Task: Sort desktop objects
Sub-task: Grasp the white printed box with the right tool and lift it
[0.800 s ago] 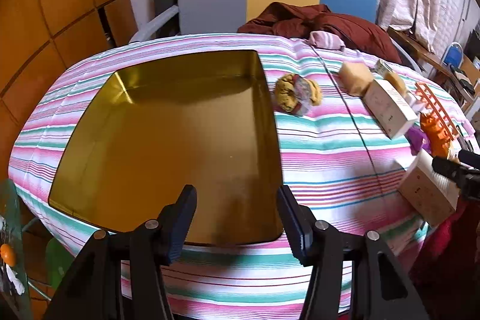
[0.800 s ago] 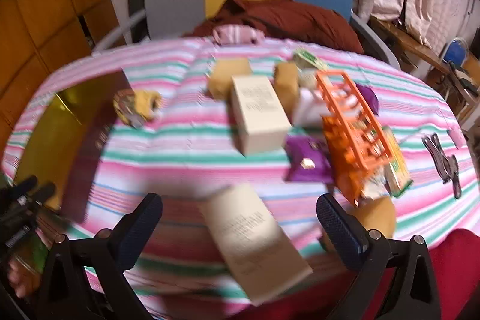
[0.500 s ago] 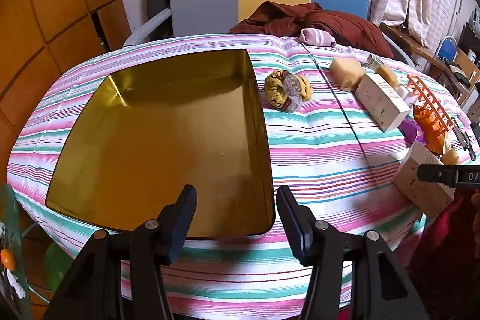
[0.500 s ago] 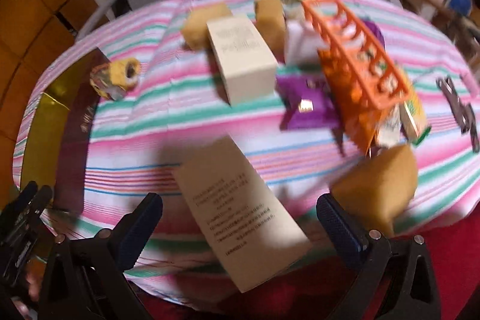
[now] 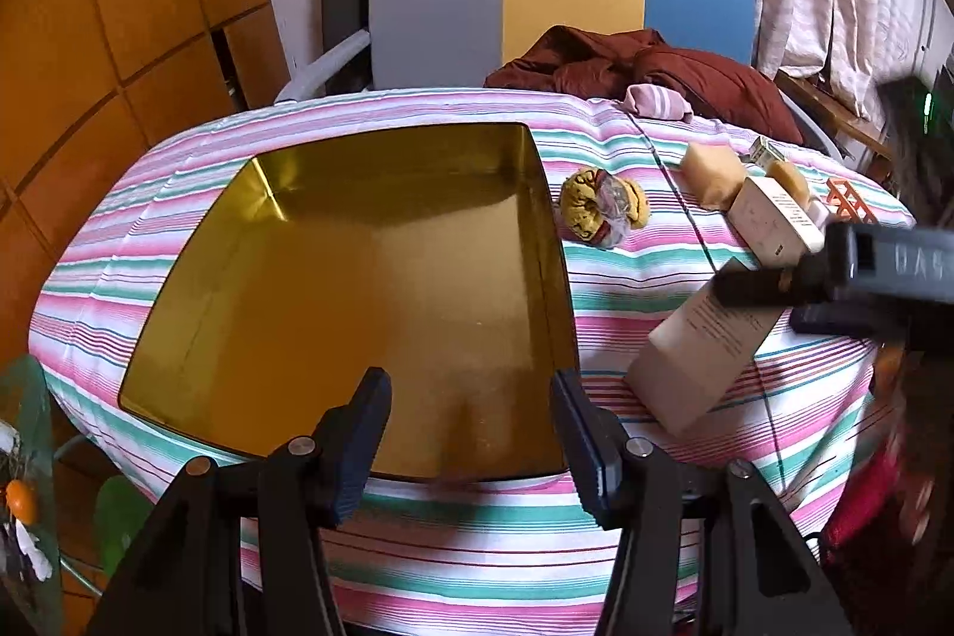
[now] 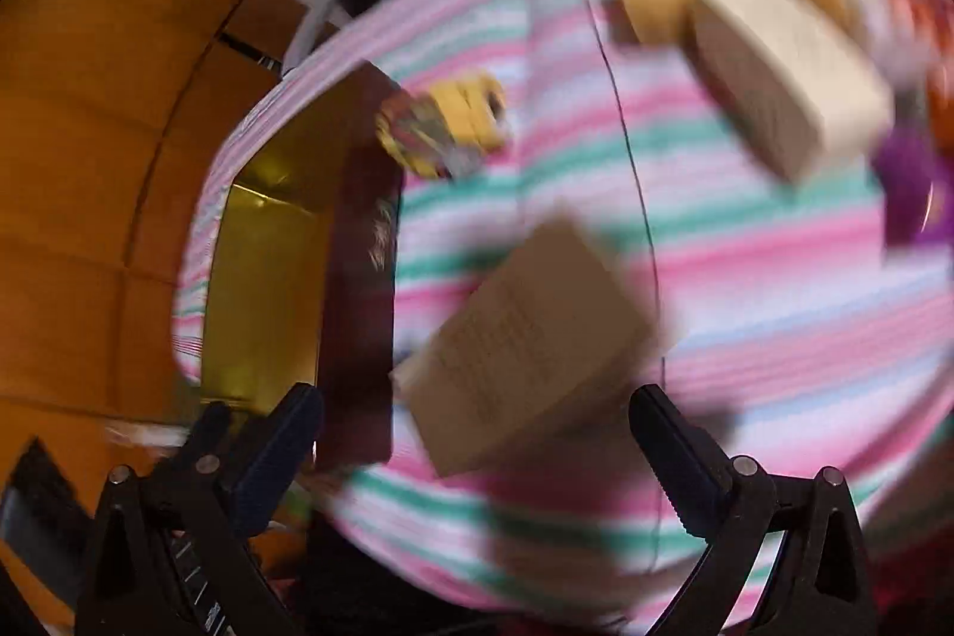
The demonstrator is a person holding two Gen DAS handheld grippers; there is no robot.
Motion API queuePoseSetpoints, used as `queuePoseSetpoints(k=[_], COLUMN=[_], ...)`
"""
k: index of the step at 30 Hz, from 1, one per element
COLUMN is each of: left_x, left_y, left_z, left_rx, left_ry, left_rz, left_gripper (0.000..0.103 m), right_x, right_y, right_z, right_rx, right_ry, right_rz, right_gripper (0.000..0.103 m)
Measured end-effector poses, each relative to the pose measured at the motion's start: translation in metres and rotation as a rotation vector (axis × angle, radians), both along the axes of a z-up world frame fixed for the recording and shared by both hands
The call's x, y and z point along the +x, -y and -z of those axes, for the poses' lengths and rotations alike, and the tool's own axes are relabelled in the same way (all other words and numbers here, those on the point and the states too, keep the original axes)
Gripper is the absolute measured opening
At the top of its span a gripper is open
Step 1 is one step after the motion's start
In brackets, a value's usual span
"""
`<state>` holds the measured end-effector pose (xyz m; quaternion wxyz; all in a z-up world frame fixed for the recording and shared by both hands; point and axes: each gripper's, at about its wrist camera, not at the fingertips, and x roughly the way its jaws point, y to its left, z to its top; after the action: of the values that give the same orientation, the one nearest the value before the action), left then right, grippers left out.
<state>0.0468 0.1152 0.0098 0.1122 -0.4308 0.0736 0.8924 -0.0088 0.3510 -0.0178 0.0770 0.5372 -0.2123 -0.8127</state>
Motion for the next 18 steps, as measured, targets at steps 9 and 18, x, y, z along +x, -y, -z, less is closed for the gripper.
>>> queuePoseSetpoints(k=[9,18], left_x=[-0.004,-0.012], left_y=[-0.014,-0.048], left_z=[0.007,0.002], left_rx=[0.121,0.237], left_ry=[0.079,0.154], left_rz=[0.128,0.329], left_gripper=[0.056,0.057], right_x=[-0.024,-0.073], right_y=[-0.081,-0.101], right_z=[-0.033,0.016], right_rx=[0.345,0.430], right_ry=[-0.070,-0.018], right_rz=[0.121,-0.025], right_gripper=[0.103,0.082])
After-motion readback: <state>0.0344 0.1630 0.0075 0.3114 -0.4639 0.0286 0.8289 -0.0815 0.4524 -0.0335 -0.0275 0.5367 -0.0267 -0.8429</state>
